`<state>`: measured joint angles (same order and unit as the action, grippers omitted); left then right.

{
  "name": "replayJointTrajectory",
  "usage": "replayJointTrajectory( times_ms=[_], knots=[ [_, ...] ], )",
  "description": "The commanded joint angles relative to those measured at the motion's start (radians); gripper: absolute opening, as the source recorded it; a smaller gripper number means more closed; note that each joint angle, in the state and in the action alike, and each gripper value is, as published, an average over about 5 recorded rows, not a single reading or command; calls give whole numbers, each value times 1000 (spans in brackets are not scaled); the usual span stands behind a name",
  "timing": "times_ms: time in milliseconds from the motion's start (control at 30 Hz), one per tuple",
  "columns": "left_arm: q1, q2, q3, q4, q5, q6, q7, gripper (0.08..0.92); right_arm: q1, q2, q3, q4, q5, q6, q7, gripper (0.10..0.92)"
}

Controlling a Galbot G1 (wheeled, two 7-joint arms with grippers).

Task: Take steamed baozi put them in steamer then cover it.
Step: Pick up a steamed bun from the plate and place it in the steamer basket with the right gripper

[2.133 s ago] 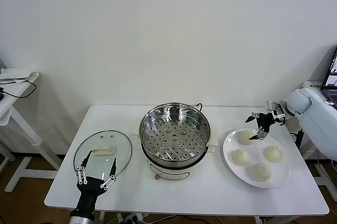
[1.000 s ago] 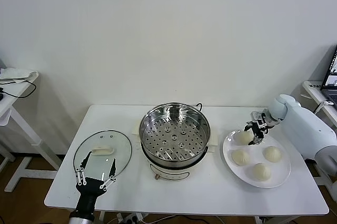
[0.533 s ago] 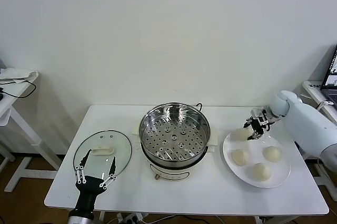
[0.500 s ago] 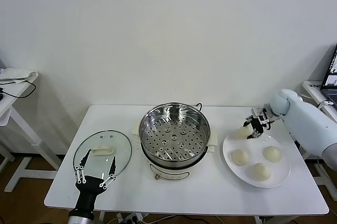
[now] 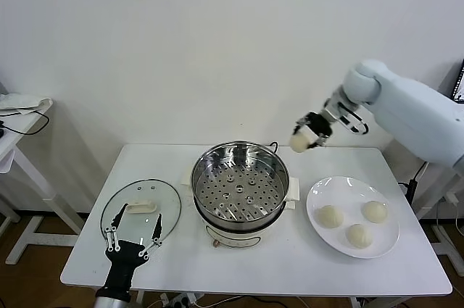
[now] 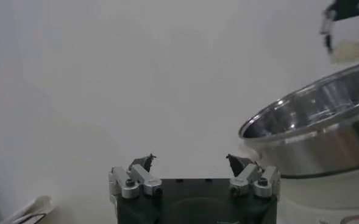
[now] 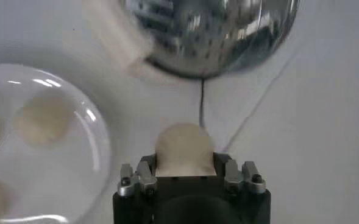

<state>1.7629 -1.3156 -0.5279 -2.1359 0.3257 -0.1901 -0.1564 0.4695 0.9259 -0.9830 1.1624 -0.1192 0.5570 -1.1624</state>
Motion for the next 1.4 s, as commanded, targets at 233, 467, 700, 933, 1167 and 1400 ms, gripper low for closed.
replayJointTrajectory(
  times_ms=[233, 467, 700, 933, 1167, 1400],
  knots=[
    [-8, 4, -12, 8, -13, -5, 0, 823, 27, 205, -91, 55, -131, 201, 18, 619],
    [-17, 3, -9, 7, -19, -3, 0, 823, -40, 278, -105, -17, -216, 207, 42, 619],
    [-15, 4, -7, 15, -18, -9, 2, 823, -88, 331, -82, -117, -282, 213, 81, 619],
    [-19, 5, -16, 15, -22, -10, 2, 823, -120, 379, -51, -198, -327, 228, 98, 619],
    [-21, 4, -18, 16, -24, -13, 1, 823, -137, 404, -47, -218, -334, 236, 113, 652],
    [-22, 7, -24, 20, -25, -13, 0, 823, -111, 353, -34, -153, -284, 248, 89, 792]
  ],
)
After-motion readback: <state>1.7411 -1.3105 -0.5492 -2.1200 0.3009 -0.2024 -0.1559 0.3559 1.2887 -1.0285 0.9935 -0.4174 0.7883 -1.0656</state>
